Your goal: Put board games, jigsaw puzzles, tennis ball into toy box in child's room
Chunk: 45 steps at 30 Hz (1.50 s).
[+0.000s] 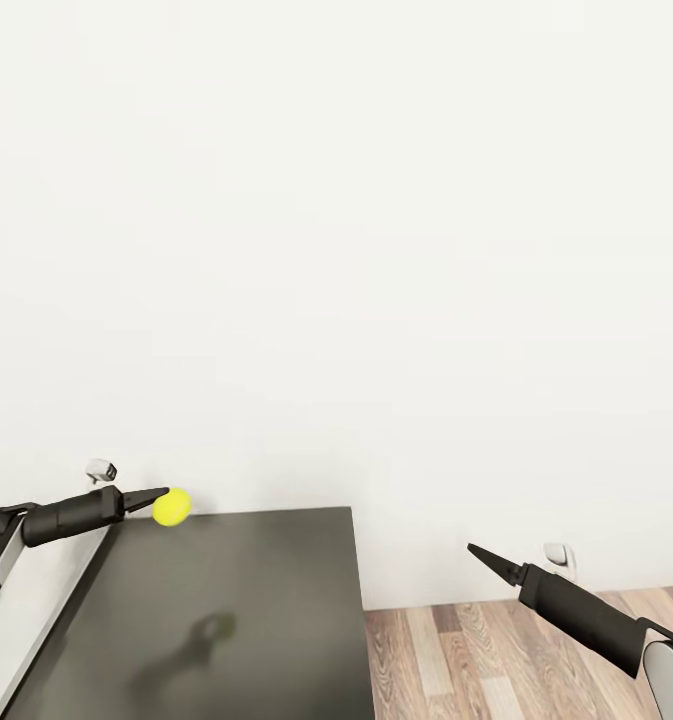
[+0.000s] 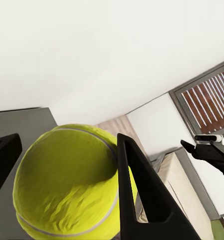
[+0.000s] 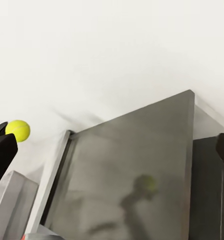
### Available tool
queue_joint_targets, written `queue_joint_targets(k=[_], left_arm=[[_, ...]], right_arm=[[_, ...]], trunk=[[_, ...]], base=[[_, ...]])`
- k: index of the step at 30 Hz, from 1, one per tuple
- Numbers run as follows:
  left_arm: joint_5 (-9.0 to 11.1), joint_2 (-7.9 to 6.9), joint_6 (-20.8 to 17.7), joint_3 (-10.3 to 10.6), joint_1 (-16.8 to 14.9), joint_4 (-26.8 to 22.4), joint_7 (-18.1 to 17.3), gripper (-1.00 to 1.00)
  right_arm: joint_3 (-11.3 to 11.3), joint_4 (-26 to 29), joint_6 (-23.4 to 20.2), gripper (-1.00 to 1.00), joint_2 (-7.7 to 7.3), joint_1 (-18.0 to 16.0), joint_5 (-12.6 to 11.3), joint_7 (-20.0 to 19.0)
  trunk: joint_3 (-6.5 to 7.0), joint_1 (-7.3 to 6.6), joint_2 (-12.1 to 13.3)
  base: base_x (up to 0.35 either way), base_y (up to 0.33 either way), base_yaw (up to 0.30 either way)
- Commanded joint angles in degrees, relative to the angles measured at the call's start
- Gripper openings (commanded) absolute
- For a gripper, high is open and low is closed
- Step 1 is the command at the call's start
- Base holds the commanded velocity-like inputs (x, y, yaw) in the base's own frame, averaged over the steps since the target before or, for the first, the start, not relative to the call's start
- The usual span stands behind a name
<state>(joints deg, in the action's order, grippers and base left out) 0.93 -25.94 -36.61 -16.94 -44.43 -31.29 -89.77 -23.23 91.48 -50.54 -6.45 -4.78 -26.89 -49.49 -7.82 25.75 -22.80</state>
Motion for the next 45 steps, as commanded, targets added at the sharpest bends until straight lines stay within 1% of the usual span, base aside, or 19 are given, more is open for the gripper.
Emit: queue_joint_targets(k=[1, 10, 21, 26, 27, 29, 34, 45], left_arm=[[-0.05, 0.00, -0.57, -0.03, -0.05, 0.00, -0.23, -1.00], [-0.05, -0.22, -0.56, -0.09, 0.00, 0.00, -0.23, -1.00], [-0.05, -0.08, -0.56, -0.03, 0.04, -0.06, -0.23, -1.00], [-0.05, -0.08, -0.56, -0.03, 0.04, -0.08, -0.23, -1.00], [-0.05, -0.08, -0.56, -0.03, 0.04, -0.08, -0.23, -1.00], [-0.05, -0.08, -0.56, -0.03, 0.04, -0.08, -0.23, -1.00], [-0.05, -0.05, -0.56, -0.03, 0.04, -0.08, -0.23, -1.00], [-0.05, 0.00, -0.56, -0.03, 0.04, -0.09, -0.23, -1.00]], right_arm=[[-0.06, 0.01, -0.26, 1.00, -0.02, -0.06, -0.01, -0.23], [-0.02, 0.01, -0.29, 1.00, 0.07, -0.06, -0.01, -0.43], [-0.15, 0.10, -0.37, 1.00, 0.04, -0.02, -0.01, -0.76], [-2.07, 0.10, -0.29, 1.00, 0.04, 0.00, -0.01, -4.88], [-2.93, 0.10, -0.28, 1.00, 0.04, 0.02, -0.01, -6.17], [-3.58, 0.10, -0.27, 1.00, 0.04, 0.02, -0.01, -6.93], [-4.20, 0.10, -0.22, 1.00, 0.10, 0.03, -0.01, -7.62], [-4.22, 0.10, -0.17, 1.00, 0.13, 0.02, 0.01, -7.72]], trunk=[[-0.02, 0.04, -0.12], [0.83, 0.04, -0.12], [1.87, 0.04, -0.12], [2.34, 0.04, -0.12], [2.44, 0.04, -0.12], [2.63, 0.04, -0.12], [3.10, 0.04, -0.12], [4.14, 0.04, -0.12]], base=[[0.000, 0.000, 0.000], [0.000, 0.000, 0.000], [0.000, 0.000, 0.000], [0.000, 0.000, 0.000], [0.000, 0.000, 0.000], [0.000, 0.000, 0.000], [0.000, 0.000, 0.000], [0.000, -0.046, 0.000]])
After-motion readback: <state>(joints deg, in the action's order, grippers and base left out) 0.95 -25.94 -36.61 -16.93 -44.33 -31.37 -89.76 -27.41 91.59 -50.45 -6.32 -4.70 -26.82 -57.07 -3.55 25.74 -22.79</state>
